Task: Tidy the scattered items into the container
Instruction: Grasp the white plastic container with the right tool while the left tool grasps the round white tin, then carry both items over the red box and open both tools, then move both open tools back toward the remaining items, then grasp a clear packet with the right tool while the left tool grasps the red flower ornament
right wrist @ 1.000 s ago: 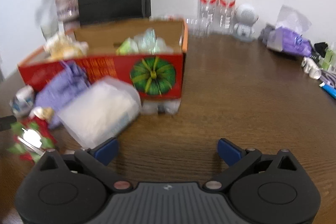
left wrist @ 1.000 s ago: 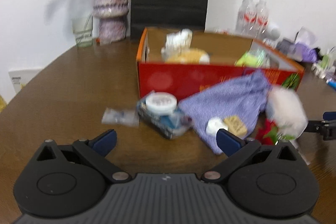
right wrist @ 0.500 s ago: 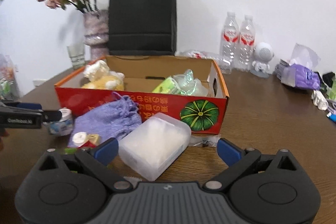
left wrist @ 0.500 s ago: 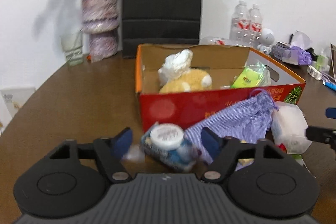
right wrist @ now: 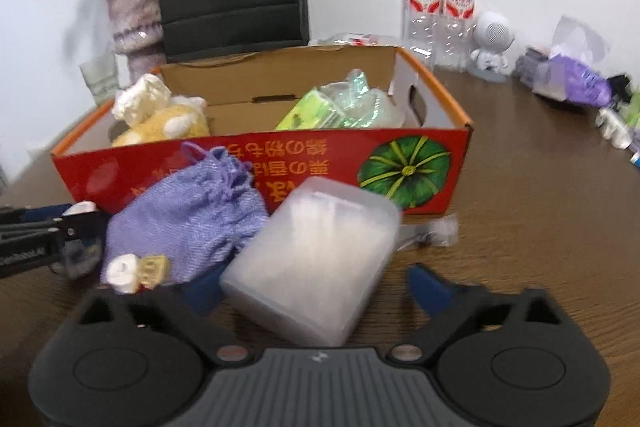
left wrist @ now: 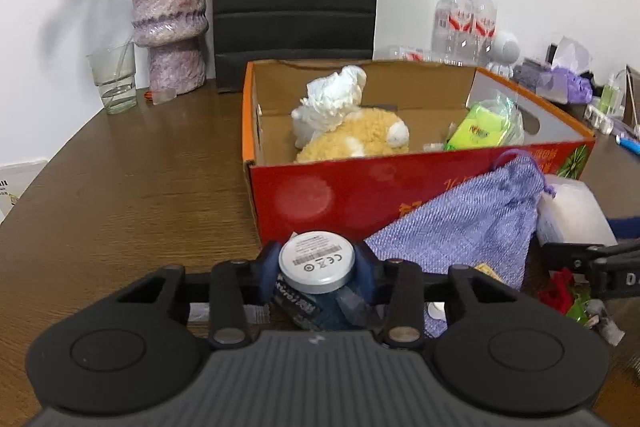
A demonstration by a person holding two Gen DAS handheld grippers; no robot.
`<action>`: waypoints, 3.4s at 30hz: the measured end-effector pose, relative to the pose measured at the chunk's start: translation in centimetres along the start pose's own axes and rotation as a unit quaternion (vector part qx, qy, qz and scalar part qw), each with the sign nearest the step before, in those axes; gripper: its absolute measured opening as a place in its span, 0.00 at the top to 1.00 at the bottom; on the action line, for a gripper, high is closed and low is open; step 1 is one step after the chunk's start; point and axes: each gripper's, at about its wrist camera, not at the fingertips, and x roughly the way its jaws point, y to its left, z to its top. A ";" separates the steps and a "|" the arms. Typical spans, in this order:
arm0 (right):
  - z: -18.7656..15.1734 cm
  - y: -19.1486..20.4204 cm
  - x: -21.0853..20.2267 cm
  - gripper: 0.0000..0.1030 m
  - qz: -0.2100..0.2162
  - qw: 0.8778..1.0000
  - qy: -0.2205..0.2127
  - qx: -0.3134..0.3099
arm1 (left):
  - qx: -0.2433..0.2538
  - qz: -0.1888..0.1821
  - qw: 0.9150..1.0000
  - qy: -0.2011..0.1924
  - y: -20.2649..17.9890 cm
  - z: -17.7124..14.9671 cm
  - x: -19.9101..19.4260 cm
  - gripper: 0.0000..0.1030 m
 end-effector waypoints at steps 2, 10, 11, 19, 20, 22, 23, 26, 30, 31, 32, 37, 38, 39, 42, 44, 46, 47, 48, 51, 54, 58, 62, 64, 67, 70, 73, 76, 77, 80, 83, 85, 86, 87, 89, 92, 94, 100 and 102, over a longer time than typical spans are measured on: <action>-0.1 -0.5 -0.6 0.25 0.008 1.000 -0.009 0.014 | -0.001 -0.001 1.000 -0.013 0.1 0.1 -0.9 0.61; -0.4 -1.8 -4.2 0.36 0.012 0.998 -0.057 0.022 | -0.002 -0.023 0.997 -0.067 -0.2 0.2 -5.9 0.61; -0.4 -1.8 -4.5 0.37 0.013 0.998 -0.061 0.021 | -0.001 -0.026 0.997 -0.070 -0.4 0.1 -6.4 0.61; -0.7 -1.9 -6.8 0.38 0.028 0.995 -0.093 0.011 | 0.001 -0.041 0.996 -0.080 -1.5 0.1 -8.2 0.61; -0.6 -1.9 -7.0 0.38 0.028 0.995 -0.096 0.010 | 0.001 -0.043 0.996 -0.083 -1.6 0.1 -8.4 0.61; -0.5 -2.0 -7.6 0.39 0.031 0.994 -0.105 0.010 | 0.004 -0.047 0.995 -0.091 -1.8 0.4 -8.9 0.61; -0.4 -2.1 -7.8 0.39 0.033 0.993 -0.110 0.010 | 0.007 -0.049 0.994 -0.094 -1.9 0.6 -9.1 0.61; 0.2 -2.2 -8.6 0.39 0.039 0.991 -0.125 0.004 | 0.013 -0.055 0.993 -0.102 -2.4 1.3 -9.4 0.61; 2.0 -2.1 -9.4 0.39 0.048 0.988 -0.145 -0.009 | 0.016 -0.070 0.992 -0.107 -2.8 3.1 -8.9 0.61; 2.7 -2.1 -9.5 0.39 0.050 0.987 -0.152 -0.013 | 0.017 -0.072 0.991 -0.110 -2.9 3.8 -8.7 0.61; 3.6 -2.0 -9.6 0.39 0.051 0.986 -0.159 -0.016 | 0.019 -0.074 0.991 -0.113 -3.0 4.7 -8.3 0.61; 9.3 -1.0 -7.9 0.39 0.051 0.981 -0.186 -0.037 | 0.016 -0.070 0.991 -0.116 -3.4 10.1 -4.4 0.61; 10.6 -0.8 -6.9 0.39 0.051 0.980 -0.185 -0.041 | 0.014 -0.067 0.991 -0.111 -3.4 11.2 -3.1 0.61; 11.8 -0.5 -5.9 0.39 0.051 0.981 -0.184 -0.044 | 0.010 -0.062 0.993 -0.103 -3.5 12.3 -1.6 0.61; 15.2 0.1 -1.6 0.39 0.050 0.983 -0.169 -0.055 | -0.004 -0.039 0.997 -0.062 -3.6 14.5 3.0 0.61; 16.9 0.3 2.0 0.39 0.047 0.987 -0.140 -0.057 | -0.008 -0.031 0.999 -0.032 -3.7 15.2 6.1 0.61; 17.7 0.5 5.1 0.39 0.038 0.991 -0.115 -0.058 | -0.010 -0.024 1.000 -0.009 -3.7 15.3 8.6 0.61; 17.8 0.6 6.5 0.39 0.033 0.992 -0.107 -0.058 | -0.012 -0.022 1.000 0.002 -3.6 15.2 9.7 0.61; 17.8 0.6 7.6 0.39 0.028 0.993 -0.100 -0.058 | -0.017 -0.022 1.000 0.011 -3.5 15.1 10.6 0.60; 17.6 0.3 9.6 0.39 0.019 0.995 -0.084 -0.044 | -0.044 -0.021 0.999 0.022 -2.7 14.7 11.6 0.60; 17.6 -0.7 9.4 0.19 0.022 0.996 -0.083 -0.006 | -0.055 -0.020 0.998 0.009 -1.9 14.7 10.7 0.37; 17.0 -1.9 5.6 0.08 0.043 0.993 -0.110 0.003 | -0.040 -0.022 0.998 -0.034 -1.2 14.3 6.2 0.09; 14.4 -2.5 -0.1 0.01 0.069 0.988 -0.138 -0.018 | -0.025 -0.028 0.997 -0.073 -0.8 12.0 0.4 0.00; 12.0 -2.7 -2.9 0.00 0.074 0.985 -0.150 -0.035 | -0.016 -0.032 0.996 -0.081 -0.7 10.1 -2.3 0.00; 8.3 -2.7 -5.9 0.00 0.079 0.985 -0.144 -0.051 | -0.005 -0.034 0.996 -0.077 -0.8 6.8 -5.2 0.00; 4.1 -2.9 -7.8 0.00 0.077 0.988 -0.120 -0.062 | -0.004 -0.042 0.997 -0.059 -1.3 3.2 -7.1 0.00; 0.1 -2.8 -8.6 0.00 0.066 0.991 -0.097 -0.069 | -0.012 -0.066 0.997 -0.035 -2.1 -0.1 -7.9 0.00; -3.2 -2.3 -8.6 0.03 0.065 0.993 -0.069 -0.071 | -0.028 -0.094 0.995 -0.017 -3.3 -1.9 -7.7 0.00; -3.8 -2.1 -8.5 0.08 0.066 0.993 -0.061 -0.070 | -0.034 -0.097 0.995 -0.015 -3.7 -2.2 -7.6 0.00; -5.1 -1.5 -8.2 0.14 0.063 0.994 -0.048 -0.070 | -0.042 -0.102 0.994 -0.011 -5.0 -2.5 -7.2 0.04; -5.5 -1.1 -8.5 0.17 0.057 0.994 -0.051 -0.078 | -0.045 -0.114 0.992 -0.008 -6.2 -2.3 -6.7 0.04; -5.3 -0.8 -8.4 0.18 0.059 0.994 -0.050 -0.082 | -0.045 -0.113 0.993 -0.004 -7.1 -2.2 -6.1 0.07; -5.2 -0.7 -8.2 0.22 0.060 0.993 -0.049 -0.086 | -0.047 -0.111 0.993 -0.001 -7.4 -2.1 -5.8 0.08; -5.1 -0.5 -8.0 0.27 0.059 0.993 -0.047 -0.090 | -0.048 -0.109 0.993 0.001 -7.7 -2.1 -5.4 0.08; -5.0 0.1 -7.4 0.32 0.053 0.993 -0.043 -0.098 | -0.049 -0.107 0.993 0.009 -8.2 -2.2 -4.7 0.14; -5.1 0.6 -6.4 0.47 0.045 0.993 -0.032 -0.101 | -0.049 -0.093 0.994 0.025 -8.6 -2.4 -3.6 0.34; -5.3 0.7 -6.0 0.75 0.050 0.993 -0.018 -0.103 | -0.052 -0.098 0.993 0.031 -8.7 -2.7 -3.3 0.53; -5.8 -0.2 -6.9 0.89 0.073 0.994 -0.025 -0.080 | -0.063 -0.103 0.993 0.016 -8.6 -3.2 -4.3 0.61; -5.9 -0.5 -7.6 0.91 0.077 0.994 -0.036 -0.072 | -0.061 -0.108 0.992 0.011 -8.5 -3.5 -5.0 0.61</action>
